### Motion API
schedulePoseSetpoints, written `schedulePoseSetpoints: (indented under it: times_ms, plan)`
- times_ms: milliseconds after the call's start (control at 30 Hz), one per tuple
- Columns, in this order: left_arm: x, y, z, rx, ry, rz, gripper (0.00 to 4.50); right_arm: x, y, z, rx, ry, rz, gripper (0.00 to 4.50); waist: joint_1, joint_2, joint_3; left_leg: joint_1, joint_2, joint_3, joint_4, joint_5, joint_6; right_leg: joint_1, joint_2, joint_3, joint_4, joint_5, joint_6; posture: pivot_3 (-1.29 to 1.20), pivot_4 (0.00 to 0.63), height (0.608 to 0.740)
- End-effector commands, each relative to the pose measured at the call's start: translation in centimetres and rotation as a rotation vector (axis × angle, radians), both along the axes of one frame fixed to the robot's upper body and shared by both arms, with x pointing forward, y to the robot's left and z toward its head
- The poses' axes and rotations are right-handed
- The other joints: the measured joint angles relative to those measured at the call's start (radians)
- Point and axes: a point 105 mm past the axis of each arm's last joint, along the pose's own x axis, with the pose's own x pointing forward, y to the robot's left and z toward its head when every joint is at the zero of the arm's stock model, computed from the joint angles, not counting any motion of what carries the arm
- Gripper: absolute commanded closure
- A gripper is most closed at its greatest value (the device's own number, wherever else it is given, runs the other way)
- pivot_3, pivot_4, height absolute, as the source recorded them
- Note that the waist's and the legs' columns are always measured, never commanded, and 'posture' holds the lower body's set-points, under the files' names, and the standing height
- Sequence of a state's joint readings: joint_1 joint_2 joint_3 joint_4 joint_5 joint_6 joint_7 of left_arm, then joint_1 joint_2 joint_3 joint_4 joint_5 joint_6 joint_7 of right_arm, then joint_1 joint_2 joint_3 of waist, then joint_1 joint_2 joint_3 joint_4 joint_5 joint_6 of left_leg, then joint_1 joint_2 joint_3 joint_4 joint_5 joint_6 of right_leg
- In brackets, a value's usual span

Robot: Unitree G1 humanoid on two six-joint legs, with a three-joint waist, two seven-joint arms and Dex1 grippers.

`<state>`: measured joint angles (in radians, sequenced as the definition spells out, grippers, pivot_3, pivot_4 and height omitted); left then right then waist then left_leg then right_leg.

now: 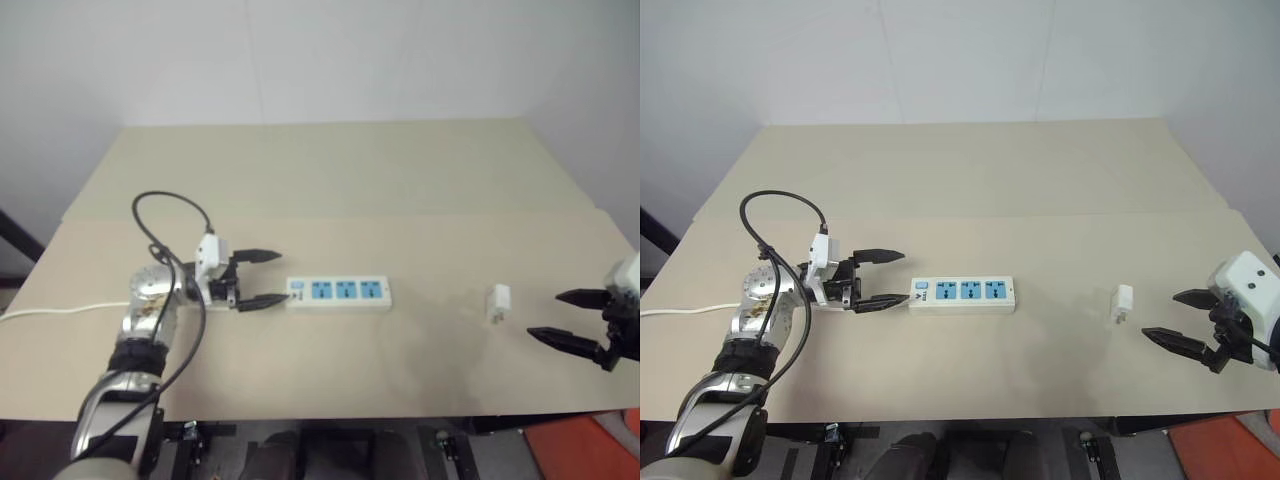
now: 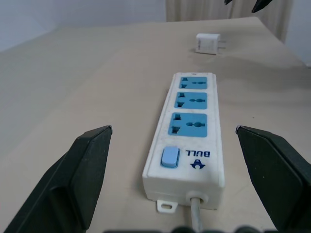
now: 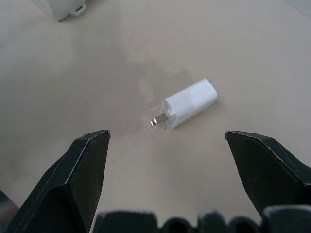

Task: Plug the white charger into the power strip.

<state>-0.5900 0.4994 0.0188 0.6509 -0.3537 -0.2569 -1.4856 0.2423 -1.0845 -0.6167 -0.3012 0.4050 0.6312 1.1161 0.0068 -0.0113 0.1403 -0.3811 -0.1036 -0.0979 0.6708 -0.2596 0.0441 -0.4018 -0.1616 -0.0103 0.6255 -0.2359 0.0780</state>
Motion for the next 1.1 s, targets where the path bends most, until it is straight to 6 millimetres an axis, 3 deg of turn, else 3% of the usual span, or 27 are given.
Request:
schedulePoseSetpoints:
  times_ms: [33,467,1100]
  plan:
    - [0.1,0.3,-0.2,-0.008,-0.039,-0.030,0.03,-0.2,0.2,1.3,-0.022,-0.051,0.014,0.00,0.002,0.000,0.000,0.000,0.000,0.000,0.000,0.000,0.001,0.000,0.000,0.000,0.000,0.000,0.000,0.00,0.150,0.740]
    - [1.0,-1.6,-1.5,-0.108,-0.026,-0.054,0.03,-1.4,0.4,1.5,-0.032,-0.041,-0.005,0.00,0.005,-0.001,0.001,-0.002,0.000,-0.001,0.006,-0.002,0.003,0.001,0.000,-0.002,0.000,0.000,0.000,0.00,0.150,0.740]
    - [1.4,-4.1,-2.7,-0.001,0.075,-0.136,0.03,-5.2,-0.3,2.7,-0.071,-0.001,-0.076,0.00,0.005,-0.003,0.001,-0.001,-0.001,-0.001,0.007,-0.002,0.004,0.005,0.000,-0.003,-0.001,0.000,0.001,0.00,0.150,0.740]
